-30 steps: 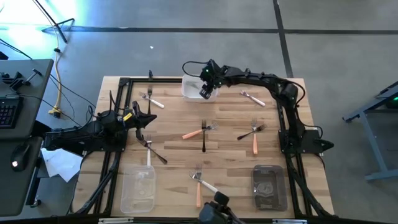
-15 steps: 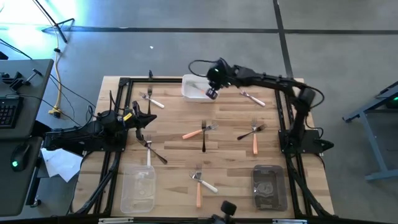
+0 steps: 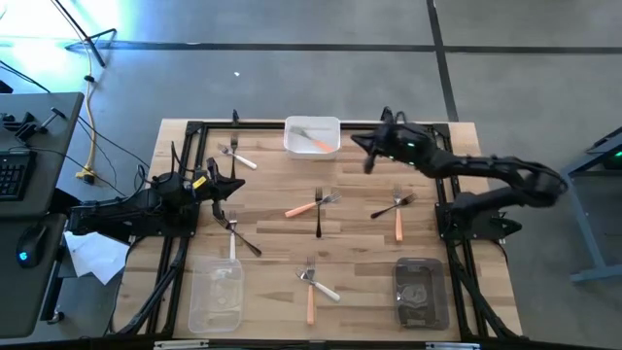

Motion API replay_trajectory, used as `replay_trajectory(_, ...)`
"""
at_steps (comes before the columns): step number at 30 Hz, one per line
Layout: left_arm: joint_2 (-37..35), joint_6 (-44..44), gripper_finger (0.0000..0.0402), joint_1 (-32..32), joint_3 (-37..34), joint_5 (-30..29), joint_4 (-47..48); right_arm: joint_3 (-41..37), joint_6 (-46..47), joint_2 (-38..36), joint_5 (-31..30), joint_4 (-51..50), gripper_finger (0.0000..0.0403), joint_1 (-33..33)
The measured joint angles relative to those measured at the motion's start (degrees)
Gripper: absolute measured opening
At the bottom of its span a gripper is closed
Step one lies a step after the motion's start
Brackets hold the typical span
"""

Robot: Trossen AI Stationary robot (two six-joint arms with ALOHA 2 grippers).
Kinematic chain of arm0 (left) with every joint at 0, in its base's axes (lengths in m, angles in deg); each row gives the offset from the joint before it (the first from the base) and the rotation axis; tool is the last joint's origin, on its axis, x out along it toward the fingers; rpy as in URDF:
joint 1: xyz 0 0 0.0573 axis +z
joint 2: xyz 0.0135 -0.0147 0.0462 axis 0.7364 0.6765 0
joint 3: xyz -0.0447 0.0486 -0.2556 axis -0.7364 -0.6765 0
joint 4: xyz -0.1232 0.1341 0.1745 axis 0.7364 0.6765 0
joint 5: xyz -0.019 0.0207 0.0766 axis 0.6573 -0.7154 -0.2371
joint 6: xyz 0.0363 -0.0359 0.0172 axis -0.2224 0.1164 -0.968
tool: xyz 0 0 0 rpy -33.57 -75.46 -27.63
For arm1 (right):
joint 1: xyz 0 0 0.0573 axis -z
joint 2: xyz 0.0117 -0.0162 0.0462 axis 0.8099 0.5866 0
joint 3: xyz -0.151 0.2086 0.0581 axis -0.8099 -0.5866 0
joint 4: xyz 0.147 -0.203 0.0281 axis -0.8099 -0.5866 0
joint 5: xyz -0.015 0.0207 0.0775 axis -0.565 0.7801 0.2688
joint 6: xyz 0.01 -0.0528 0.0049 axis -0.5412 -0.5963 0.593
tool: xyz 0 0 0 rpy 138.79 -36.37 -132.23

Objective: Sort silverware by color (type)
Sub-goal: Put the middle left silver fork into the transparent bin

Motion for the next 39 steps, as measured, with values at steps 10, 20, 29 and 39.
replay_trajectory(10,0.0,0.0,0.0000,0.0,0.0,0.0,0.0,-6.8,-1.2,-10.3,4.7,5.7,0.0000,4.7)
replay_trajectory(20,0.0,-0.1,0.0000,0.0,0.0,-3.0,-2.6,-2.9,-5.7,-11.5,9.5,-0.7,0.0000,5.1)
replay_trajectory(29,0.1,-0.3,0.0000,0.0,0.0,-9.1,-8.3,-2.5,-7.5,-11.5,9.5,-4.4,0.0000,5.1)
replay_trajectory(39,3.3,7.8,0.0000,0.0,0.0,-10.3,-19.0,-2.5,-7.4,-11.5,9.4,-4.2,0.0000,5.1)
